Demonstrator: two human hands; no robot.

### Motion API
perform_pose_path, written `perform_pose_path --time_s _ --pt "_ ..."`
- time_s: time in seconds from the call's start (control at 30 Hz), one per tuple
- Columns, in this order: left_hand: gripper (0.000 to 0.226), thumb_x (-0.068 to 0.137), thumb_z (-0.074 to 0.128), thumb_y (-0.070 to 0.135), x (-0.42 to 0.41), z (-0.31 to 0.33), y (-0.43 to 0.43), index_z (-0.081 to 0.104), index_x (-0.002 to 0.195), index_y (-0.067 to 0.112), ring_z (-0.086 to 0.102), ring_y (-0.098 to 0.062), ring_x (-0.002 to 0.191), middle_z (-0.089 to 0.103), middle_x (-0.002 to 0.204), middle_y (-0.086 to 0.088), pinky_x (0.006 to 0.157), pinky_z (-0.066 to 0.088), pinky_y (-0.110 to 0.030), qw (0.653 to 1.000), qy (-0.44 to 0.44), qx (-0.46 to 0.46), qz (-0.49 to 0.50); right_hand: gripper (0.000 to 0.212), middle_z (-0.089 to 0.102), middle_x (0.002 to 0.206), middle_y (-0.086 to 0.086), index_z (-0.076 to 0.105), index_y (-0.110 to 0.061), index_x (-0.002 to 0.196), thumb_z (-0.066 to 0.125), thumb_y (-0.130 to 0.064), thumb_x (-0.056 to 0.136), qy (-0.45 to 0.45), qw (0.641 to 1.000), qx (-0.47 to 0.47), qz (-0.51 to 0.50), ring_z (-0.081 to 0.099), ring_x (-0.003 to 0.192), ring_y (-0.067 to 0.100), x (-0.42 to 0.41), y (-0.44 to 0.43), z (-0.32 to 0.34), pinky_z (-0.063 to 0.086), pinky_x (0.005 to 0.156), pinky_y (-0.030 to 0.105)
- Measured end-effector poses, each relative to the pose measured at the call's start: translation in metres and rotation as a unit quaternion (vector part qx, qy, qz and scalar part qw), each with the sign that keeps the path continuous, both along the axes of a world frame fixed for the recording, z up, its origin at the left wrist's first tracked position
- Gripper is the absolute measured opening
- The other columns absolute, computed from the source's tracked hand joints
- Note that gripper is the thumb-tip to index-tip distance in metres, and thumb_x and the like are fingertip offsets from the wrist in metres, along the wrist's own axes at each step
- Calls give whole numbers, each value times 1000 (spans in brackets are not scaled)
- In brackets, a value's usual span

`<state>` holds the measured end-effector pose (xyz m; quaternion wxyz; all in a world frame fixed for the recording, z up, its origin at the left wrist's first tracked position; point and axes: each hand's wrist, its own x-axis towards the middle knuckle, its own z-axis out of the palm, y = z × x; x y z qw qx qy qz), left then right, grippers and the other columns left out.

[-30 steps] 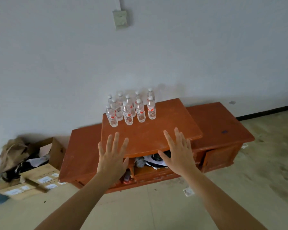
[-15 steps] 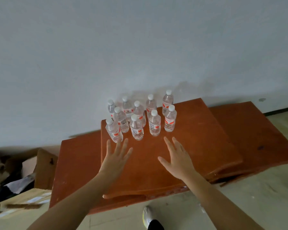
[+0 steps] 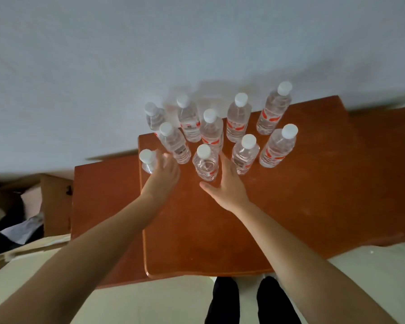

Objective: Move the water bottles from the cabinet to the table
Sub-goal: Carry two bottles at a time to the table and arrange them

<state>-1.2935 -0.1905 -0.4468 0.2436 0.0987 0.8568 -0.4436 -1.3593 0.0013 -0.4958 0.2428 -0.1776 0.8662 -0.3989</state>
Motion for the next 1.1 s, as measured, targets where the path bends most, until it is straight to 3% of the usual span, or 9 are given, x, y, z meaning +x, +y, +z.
perform_pose_path --time_s 0.07,0.17,0.27,0.43,0.53,0.67,0.8,0.97,1.1 --pt "63 90 65 29 -4 -4 -5 39 142 6 43 -41 130 47 139 -21 105 35 -62 999 5 8 35 96 42 154 -4 27 -30 153 81 -51 77 -13 998 -43 -42 39 143 18 -10 -21 -14 39 115 47" --pt "58 88 67 31 -6 -12 -15 45 138 13 46 -36 125 56 130 -13 104 35 -58 991 25 32 127 82 62 131 -7 47 -23 139 88 -45 70 3 990 -92 -107 57 123 15 -19 -44 -33 51 100 41" --pt "68 86 70 34 6 -21 -32 36 144 21 48 -33 121 55 128 -13 101 38 -53 970 44 58 234 75 64 126 -5 52 -21 134 88 -40 71 41 989 -92 -112 58 118 14 -20 -54 -44 50 93 29" --pt "88 86 74 23 65 -37 -42 16 151 31 57 -28 110 47 129 -13 92 53 -48 883 101 194 416 68 58 120 -4 52 -25 130 80 -50 73 127 992 -16 10 49 106 4 -6 -45 -40 49 79 20" --pt "91 86 75 30 106 -42 -27 14 154 31 61 -27 108 47 135 -13 89 56 -41 868 122 236 419 69 56 115 -4 53 -27 128 80 -51 69 139 989 13 52 38 95 -5 11 -25 -31 53 73 23" --pt "91 86 75 36 150 -32 -8 17 156 30 61 -30 113 54 139 -10 92 54 -45 873 133 256 392 71 58 121 1 57 -22 125 86 -51 68 182 980 -1 87 58 100 8 31 -5 -9 58 79 29" --pt "92 75 85 32 198 21 10 30 148 27 63 -34 101 63 121 -12 85 56 -50 851 195 271 405 69 64 128 0 57 -21 128 85 -52 73 275 940 -31 201 62 116 18 42 -7 40 55 95 42" --pt "106 54 97 18 257 93 47 41 144 25 60 -39 99 62 116 -18 86 50 -59 828 315 222 407 80 62 121 -2 49 -29 134 91 -29 65 384 869 -18 313 58 117 25 59 -12 110 39 106 64" --pt "102 57 92 8 314 141 96 44 145 24 61 -40 103 62 121 -19 87 48 -59 810 381 157 417 67 62 111 1 54 -28 129 86 -20 71 484 793 -57 365 58 108 27 87 -17 152 38 101 67"
